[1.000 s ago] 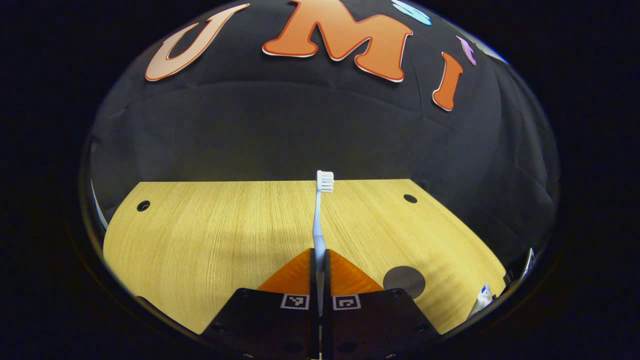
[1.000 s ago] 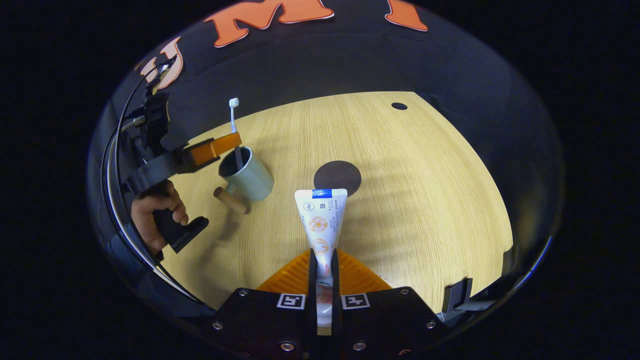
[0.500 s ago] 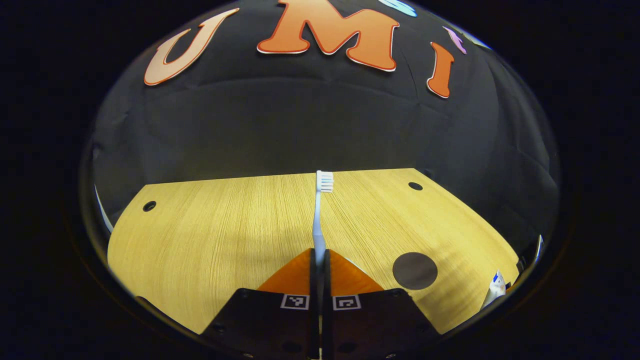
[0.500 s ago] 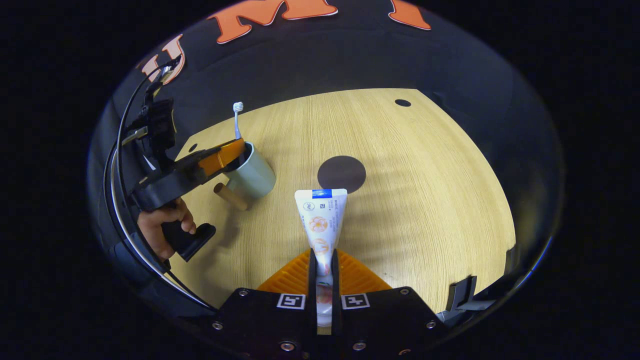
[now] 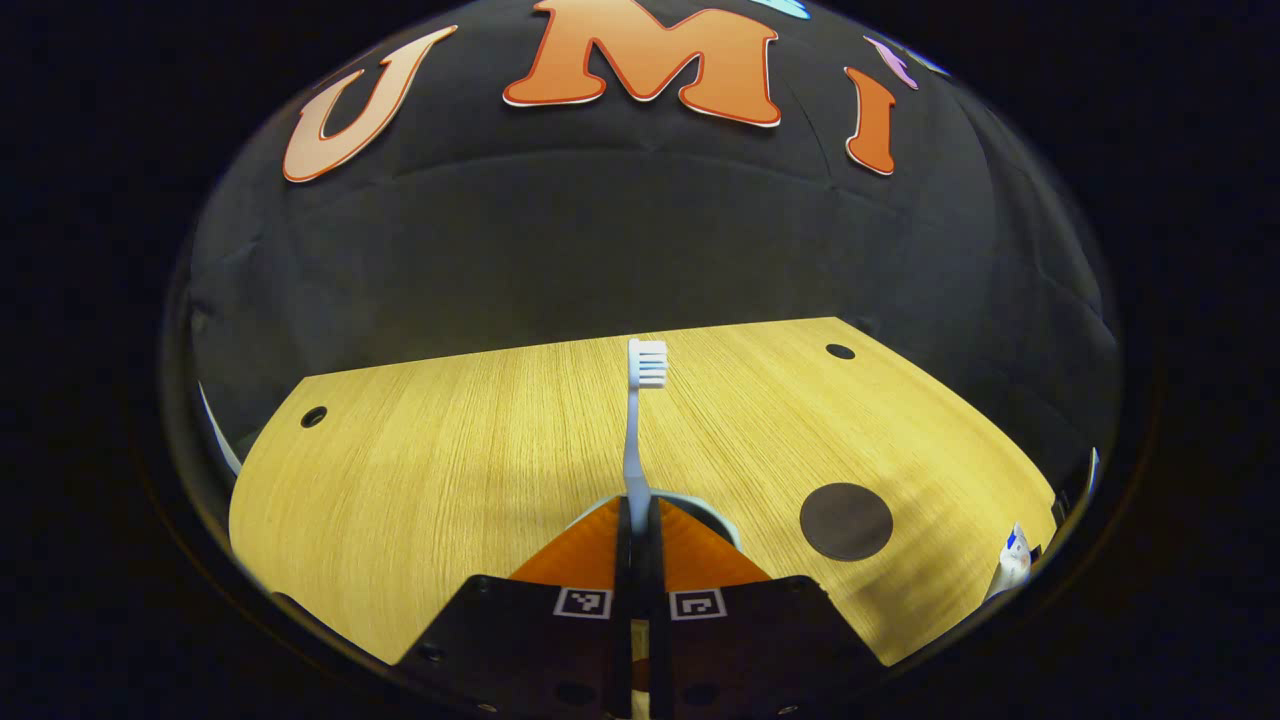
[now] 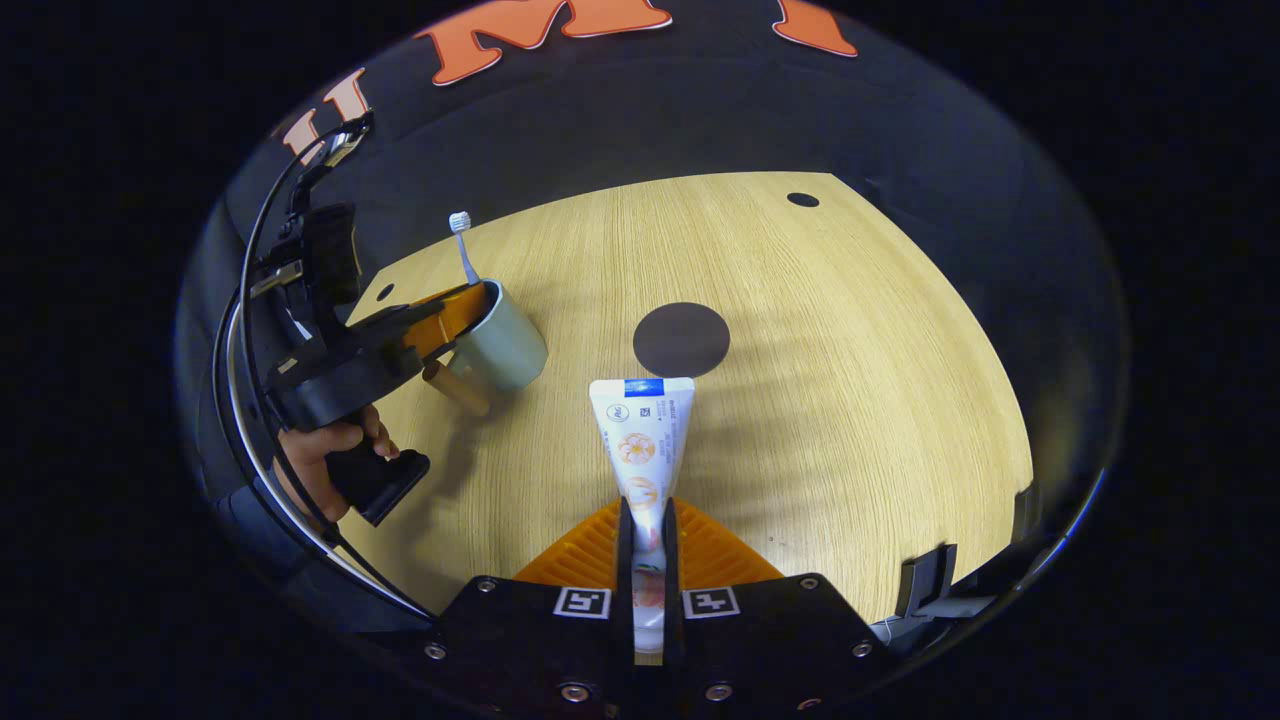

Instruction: Put the toothbrush and toothpaste on the desktop into the cup, then pick up the cup and place it on the coaster on the desktop.

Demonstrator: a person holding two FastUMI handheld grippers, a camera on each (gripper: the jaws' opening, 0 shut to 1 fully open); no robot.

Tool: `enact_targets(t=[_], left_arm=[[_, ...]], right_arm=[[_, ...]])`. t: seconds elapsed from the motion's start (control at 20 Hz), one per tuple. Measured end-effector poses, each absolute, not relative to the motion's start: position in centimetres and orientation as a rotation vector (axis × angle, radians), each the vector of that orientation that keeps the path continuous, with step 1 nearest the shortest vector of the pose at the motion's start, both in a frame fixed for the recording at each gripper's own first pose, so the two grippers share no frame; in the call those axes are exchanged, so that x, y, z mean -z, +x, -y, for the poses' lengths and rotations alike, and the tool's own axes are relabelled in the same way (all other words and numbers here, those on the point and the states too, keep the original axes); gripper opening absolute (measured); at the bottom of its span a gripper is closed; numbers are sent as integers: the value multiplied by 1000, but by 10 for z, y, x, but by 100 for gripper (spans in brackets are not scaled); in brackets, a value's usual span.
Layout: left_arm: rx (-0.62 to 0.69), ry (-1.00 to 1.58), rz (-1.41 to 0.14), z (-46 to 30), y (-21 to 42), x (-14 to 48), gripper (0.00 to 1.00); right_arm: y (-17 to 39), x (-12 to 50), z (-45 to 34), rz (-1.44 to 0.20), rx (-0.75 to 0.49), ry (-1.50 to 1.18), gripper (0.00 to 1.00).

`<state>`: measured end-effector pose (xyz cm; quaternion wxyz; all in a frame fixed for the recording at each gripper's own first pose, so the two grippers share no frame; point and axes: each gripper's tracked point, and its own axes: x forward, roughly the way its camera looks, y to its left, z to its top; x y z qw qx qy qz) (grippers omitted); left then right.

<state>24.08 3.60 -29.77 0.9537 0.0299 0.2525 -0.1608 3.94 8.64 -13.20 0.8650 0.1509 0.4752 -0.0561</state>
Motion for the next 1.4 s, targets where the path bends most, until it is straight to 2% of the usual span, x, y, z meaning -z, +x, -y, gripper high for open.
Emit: enact_targets(t=[0.15,0.2,0.35,0.4,0.55,0.75,0.9,1.05,1.4], left_arm=[[336,64,-506,-38,237,294,9],[349,61,-508,-36,235,293,13],[348,68,-495,-41,227,282,45],[346,65,-489,-44,224,278,48],[338,56,-486,-55,210,268,72],[300,40,-468,-80,194,249,85],[267,19,-467,-100,181,238,86],[234,17,-481,-119,168,236,93],[179,-28,-565,-148,131,255,94]], right_arm=[[40,132,-87,-996,106,314,12],[41,131,-86,-995,103,313,12],[43,131,-86,-989,85,306,12],[44,131,-85,-986,80,303,12],[48,128,-84,-966,60,296,12],[83,118,-89,-912,21,289,12],[111,98,-96,-825,-30,278,12],[138,73,-106,-725,-84,264,12],[202,35,-145,-496,-219,194,12]])
